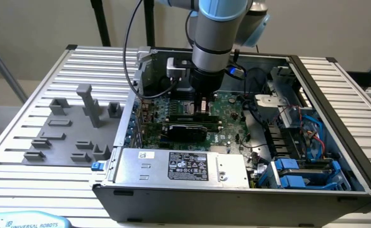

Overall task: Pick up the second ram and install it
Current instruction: 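Insert the second ram into the second slot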

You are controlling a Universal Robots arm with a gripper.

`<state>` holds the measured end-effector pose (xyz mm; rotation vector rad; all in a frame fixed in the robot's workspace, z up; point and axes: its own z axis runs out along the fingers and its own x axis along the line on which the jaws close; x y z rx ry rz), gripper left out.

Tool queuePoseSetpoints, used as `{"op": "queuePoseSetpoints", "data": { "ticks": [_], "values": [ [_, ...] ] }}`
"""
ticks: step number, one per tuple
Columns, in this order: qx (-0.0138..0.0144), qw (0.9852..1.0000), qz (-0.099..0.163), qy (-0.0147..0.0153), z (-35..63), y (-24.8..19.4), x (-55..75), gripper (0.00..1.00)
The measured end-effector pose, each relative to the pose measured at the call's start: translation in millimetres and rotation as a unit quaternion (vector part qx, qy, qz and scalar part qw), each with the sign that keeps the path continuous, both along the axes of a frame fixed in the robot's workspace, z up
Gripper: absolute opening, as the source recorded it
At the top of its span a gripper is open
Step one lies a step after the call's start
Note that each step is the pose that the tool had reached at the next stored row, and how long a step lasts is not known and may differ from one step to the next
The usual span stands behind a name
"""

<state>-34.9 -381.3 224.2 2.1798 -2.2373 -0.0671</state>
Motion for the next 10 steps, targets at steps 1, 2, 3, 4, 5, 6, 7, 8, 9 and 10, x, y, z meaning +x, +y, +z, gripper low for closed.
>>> {"op": "queuePoseSetpoints", "data": {
  "ticks": [1,2,3,4,5,6,7,8,9,10],
  "values": [
    [0.0,1.0,0.0,0.0,-0.4,0.0,0.0,0.14],
    [0.0,1.0,0.0,0.0,-0.7,0.0,0.0,0.14],
    [0.0,1.0,0.0,0.0,-1.0,0.0,0.0,0.14],
    [-0.0001,1.0,0.0,0.0,-1.3,0.0,0.0,0.14],
    [-0.0001,1.0,0.0,0.0001,-1.4,0.0,0.0,0.14],
    [0.0,1.0,0.0,0.0001,-1.5,0.1,0.0,0.14],
    [-0.0001,1.0,0.0,0.0004,-1.5,0.1,0.0,0.14],
    [0.0,1.0,0.0,0.001,-1.5,0.2,-0.1,0.14],
    [0.0001,1.0,0.0,0.0016,-1.5,0.3,-0.1,0.14],
    [0.0001,1.0,0.0,0.0022,-1.6,0.3,0.0,0.14]
  ]
}}
